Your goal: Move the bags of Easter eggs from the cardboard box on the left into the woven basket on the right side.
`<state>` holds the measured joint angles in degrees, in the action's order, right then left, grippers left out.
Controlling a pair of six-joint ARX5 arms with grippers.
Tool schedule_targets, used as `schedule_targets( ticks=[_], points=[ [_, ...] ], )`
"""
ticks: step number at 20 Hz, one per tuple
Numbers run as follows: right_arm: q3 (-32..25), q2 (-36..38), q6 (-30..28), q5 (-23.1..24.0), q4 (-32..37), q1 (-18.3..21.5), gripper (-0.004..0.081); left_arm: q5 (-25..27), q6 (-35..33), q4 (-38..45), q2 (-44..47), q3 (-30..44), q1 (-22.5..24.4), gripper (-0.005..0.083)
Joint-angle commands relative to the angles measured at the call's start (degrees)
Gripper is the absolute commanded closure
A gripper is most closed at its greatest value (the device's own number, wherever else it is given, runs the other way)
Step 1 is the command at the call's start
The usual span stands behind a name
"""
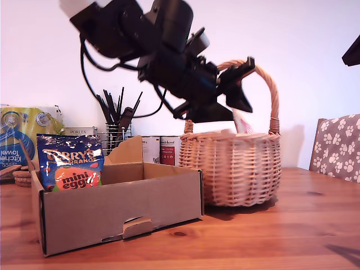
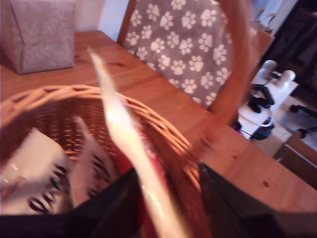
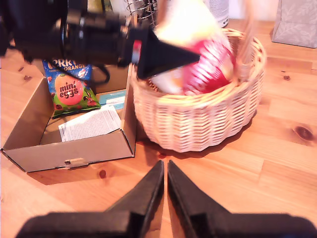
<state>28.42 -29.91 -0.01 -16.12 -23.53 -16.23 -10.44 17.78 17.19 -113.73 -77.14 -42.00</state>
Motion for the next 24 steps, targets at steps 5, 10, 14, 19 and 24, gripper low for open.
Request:
schedule_targets(
  ticks=[5,10,14,19,24],
  points=[
    [1.0,-0.3,0.2,-0.5,0.5,-0.3,0.0783,3.2,-7.8,-8.6,1.6,-3.1,0.7,0.037],
    [1.0,-0.3,0.2,-0.5,0.5,-0.3,0.0783,2.9,-10.9,-17.6,9.8,-3.1,1.5,0.0454],
    [1.0,-0.3,0.2,-0.4,0.5,-0.2,0.0783,1.9,-13.3,-30.2,15.7,-3.1,2.2,0.0684],
    [1.0,-0.3,0.2,-0.4,0.5,-0.2,0.0783,1.1,-17.9,-36.0,19.6,-0.2,6.2,0.0794],
    [1.0,-0.3,0.2,-2.1,0.7,-0.3,0.0783,-4.2,-20.9,-28.0,27.7,16.1,14.0,0.0794]
  ],
)
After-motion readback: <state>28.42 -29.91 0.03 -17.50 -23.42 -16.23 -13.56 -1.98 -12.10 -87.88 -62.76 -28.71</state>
